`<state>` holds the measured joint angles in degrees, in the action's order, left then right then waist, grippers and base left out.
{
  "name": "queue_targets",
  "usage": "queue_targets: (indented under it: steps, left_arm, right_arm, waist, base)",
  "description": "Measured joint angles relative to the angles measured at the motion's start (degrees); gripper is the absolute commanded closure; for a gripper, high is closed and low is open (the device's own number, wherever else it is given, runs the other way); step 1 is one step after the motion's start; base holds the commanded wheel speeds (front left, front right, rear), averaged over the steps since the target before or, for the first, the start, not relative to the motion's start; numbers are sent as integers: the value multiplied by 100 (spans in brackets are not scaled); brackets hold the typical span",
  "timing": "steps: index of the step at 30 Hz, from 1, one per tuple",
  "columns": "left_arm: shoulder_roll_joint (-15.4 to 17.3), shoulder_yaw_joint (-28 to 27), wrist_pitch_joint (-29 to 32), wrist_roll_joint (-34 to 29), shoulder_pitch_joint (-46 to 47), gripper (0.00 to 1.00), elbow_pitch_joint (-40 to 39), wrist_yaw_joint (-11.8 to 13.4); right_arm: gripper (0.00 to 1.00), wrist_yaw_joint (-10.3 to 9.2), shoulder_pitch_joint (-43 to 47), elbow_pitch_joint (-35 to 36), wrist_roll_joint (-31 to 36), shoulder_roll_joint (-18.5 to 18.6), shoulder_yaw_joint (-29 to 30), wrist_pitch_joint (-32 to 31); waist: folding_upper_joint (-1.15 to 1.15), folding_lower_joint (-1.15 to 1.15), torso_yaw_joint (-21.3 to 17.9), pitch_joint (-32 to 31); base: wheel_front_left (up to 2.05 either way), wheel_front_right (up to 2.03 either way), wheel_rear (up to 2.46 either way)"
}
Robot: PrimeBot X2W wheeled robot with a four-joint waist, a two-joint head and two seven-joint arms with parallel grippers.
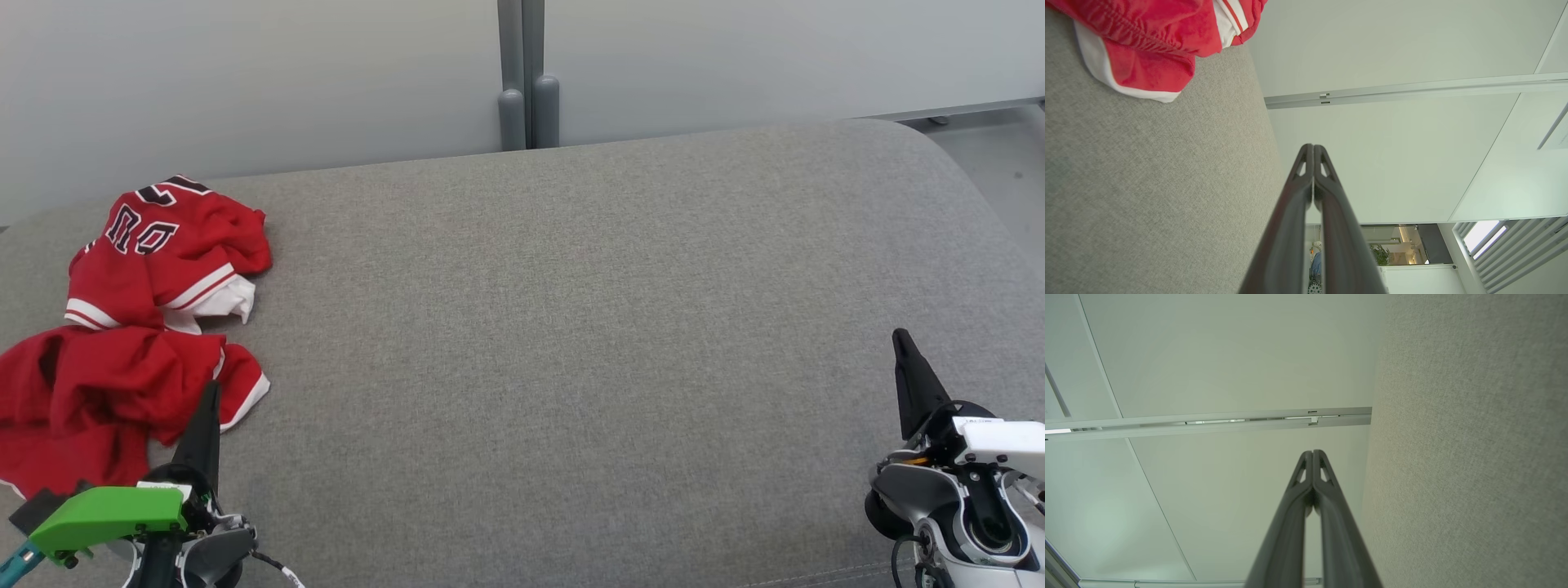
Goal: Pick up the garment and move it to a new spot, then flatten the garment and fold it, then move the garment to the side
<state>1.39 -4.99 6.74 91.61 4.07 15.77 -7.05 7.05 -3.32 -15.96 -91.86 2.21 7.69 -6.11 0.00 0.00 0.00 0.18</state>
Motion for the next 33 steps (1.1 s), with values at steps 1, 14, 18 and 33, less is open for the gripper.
queue_targets:
  steps: [1, 14, 18, 33]
  left_arm:
    - [0, 0, 0, 0, 0, 100, 0, 0]
    - [0, 0, 0, 0, 0, 100, 0, 0]
    - [0, 0, 0, 0, 0, 100, 0, 0]
    - [-136, 30, 1, -1, -299, 0, 307, 7]
  right_arm:
    - [100, 0, 0, 0, 0, 0, 0, 0]
    - [100, 0, 0, 1, 0, 0, 0, 0]
    - [100, 0, 0, 1, 0, 0, 0, 0]
    - [0, -8, 323, -316, 5, -164, -45, 12]
  waist:
    - [0, 0, 0, 0]
    - [0, 0, 0, 0]
    - [0, 0, 0, 0]
    - [0, 0, 0, 0]
  base:
    - [0, 0, 0]
    - [0, 0, 0]
    - [0, 0, 0]
    - [0, 0, 0]
